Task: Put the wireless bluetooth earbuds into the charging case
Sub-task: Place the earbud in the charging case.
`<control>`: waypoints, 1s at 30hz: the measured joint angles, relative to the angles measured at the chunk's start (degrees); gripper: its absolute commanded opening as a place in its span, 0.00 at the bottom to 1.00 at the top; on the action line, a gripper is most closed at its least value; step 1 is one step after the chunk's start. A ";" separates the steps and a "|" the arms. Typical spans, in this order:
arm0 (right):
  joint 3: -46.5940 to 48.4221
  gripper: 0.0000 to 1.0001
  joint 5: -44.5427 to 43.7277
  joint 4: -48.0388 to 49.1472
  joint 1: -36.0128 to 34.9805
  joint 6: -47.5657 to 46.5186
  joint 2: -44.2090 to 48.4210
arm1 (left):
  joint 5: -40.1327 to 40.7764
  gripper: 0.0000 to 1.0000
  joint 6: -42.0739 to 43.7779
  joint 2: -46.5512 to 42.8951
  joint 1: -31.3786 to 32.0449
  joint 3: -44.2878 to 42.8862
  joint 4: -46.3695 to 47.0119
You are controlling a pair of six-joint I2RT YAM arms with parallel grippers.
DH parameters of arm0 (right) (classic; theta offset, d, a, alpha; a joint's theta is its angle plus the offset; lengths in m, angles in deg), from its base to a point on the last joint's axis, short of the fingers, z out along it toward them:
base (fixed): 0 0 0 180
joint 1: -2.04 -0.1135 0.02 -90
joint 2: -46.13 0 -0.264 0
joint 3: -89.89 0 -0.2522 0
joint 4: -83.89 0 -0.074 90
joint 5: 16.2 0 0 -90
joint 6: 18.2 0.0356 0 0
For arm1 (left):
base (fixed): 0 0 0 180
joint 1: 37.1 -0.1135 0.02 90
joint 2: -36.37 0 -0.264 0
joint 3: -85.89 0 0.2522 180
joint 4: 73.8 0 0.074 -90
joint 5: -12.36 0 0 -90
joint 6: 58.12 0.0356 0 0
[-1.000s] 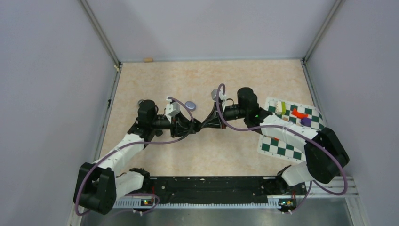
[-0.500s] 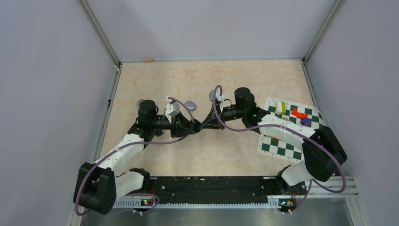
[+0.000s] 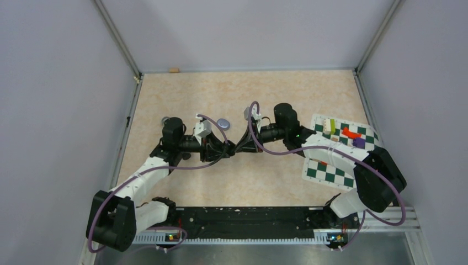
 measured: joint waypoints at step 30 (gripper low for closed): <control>0.61 0.21 2.78 -0.68 0.00 -0.52 -0.02 | -0.28 0.00 0.48 -0.02 0.07 0.00 -0.11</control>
